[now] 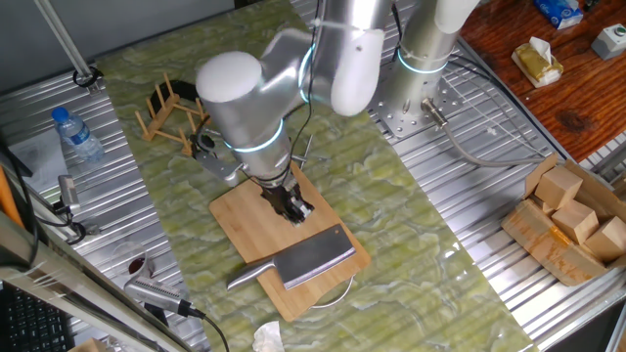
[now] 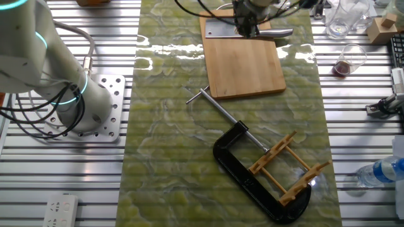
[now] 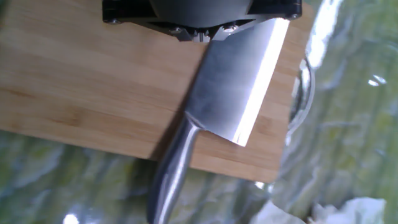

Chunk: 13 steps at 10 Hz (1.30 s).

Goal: Put the knife on the cutting board

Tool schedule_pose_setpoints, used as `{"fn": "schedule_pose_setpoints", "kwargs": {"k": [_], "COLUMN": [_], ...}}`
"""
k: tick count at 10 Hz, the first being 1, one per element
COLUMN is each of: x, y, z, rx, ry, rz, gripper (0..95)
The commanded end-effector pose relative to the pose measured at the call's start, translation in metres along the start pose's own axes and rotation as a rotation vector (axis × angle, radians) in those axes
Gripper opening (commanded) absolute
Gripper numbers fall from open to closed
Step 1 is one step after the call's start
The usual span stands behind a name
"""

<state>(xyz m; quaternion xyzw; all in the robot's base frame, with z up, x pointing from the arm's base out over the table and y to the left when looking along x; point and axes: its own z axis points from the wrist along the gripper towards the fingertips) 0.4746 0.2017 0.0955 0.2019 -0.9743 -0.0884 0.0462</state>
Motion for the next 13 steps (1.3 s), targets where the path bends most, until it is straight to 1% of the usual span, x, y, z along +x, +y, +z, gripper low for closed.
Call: {"fn": "schedule_pose_setpoints", "kwargs": {"k": [1, 2, 3, 4, 5, 6, 7, 8, 9, 11, 13], "x": [0.015, 0.021, 0.03, 0.032, 0.044, 0.047, 0.051, 0.053, 0.054, 0.055, 0.055], "y": [-0.041, -0.045, -0.051, -0.052, -0.053, -0.051, -0.044, -0.04, -0.036, -0.035, -0.035], "z": [-0.039, -0.044, -0.051, -0.053, -0.068, -0.075, -0.085, -0.091, -0.095, -0.095, -0.095], "rx": [0.082, 0.117, 0.155, 0.157, 0.164, 0.162, 0.16, 0.159, 0.159, 0.159, 0.151], "ry": [0.037, 0.04, 0.016, 0.002, -0.03, -0.04, -0.05, -0.055, -0.056, -0.059, -0.06], "rz": [0.018, 0.027, 0.048, 0.062, 0.085, 0.095, 0.109, 0.112, 0.114, 0.103, 0.078], "gripper": [0.0, 0.0, 0.0, 0.0, 0.0, 0.0, 0.0, 0.0, 0.0, 0.0, 0.0]}}
